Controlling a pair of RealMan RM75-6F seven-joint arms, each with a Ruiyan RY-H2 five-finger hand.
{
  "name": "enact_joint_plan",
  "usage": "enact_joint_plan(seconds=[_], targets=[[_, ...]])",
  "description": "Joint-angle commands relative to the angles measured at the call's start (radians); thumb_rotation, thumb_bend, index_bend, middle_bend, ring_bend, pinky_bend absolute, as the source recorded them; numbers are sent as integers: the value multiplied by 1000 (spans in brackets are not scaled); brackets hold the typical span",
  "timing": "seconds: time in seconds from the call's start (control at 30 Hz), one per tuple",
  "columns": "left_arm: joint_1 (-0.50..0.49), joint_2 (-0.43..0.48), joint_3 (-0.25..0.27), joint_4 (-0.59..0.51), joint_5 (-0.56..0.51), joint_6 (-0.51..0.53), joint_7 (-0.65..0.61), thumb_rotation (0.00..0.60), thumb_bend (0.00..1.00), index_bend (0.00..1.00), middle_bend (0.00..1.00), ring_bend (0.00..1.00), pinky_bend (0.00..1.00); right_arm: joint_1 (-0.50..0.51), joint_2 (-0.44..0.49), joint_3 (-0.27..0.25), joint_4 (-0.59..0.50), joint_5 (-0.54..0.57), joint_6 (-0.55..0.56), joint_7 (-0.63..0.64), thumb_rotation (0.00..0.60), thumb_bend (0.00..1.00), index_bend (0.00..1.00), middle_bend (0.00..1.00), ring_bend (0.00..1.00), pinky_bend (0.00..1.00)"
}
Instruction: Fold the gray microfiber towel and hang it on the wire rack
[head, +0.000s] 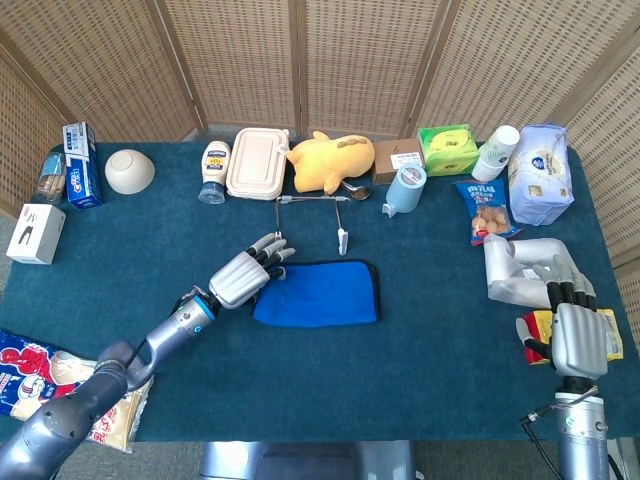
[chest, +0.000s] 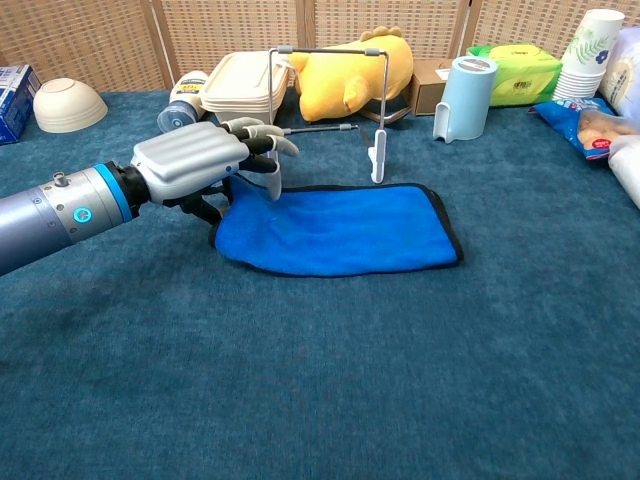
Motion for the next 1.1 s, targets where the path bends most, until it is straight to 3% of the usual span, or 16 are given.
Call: enact_joint_plan(seconds=[0.03, 0.7, 0.87, 1.1], targets=[[0, 2, 1, -1, 2, 5, -1, 600, 633, 465, 162, 0, 0, 1, 0, 1, 0, 0, -1, -1, 600, 282, 149, 44, 0, 0], [6, 36, -41, -75, -31, 39, -43, 600, 636, 720, 291, 82, 0, 4, -7, 3, 6, 5, -10, 3, 600, 282, 150, 47, 0, 0], [3, 80, -80, -171, -52, 77, -37, 600, 630, 739, 298, 84, 0, 6, -11, 2, 15, 6, -17, 13, 600, 283, 150, 47, 0, 0], [-15, 238, -165, -479, -107, 72, 61, 600, 629, 755, 315, 86, 0, 5, -15, -4, 36, -4, -28, 46, 600, 282, 150, 46, 0, 0]])
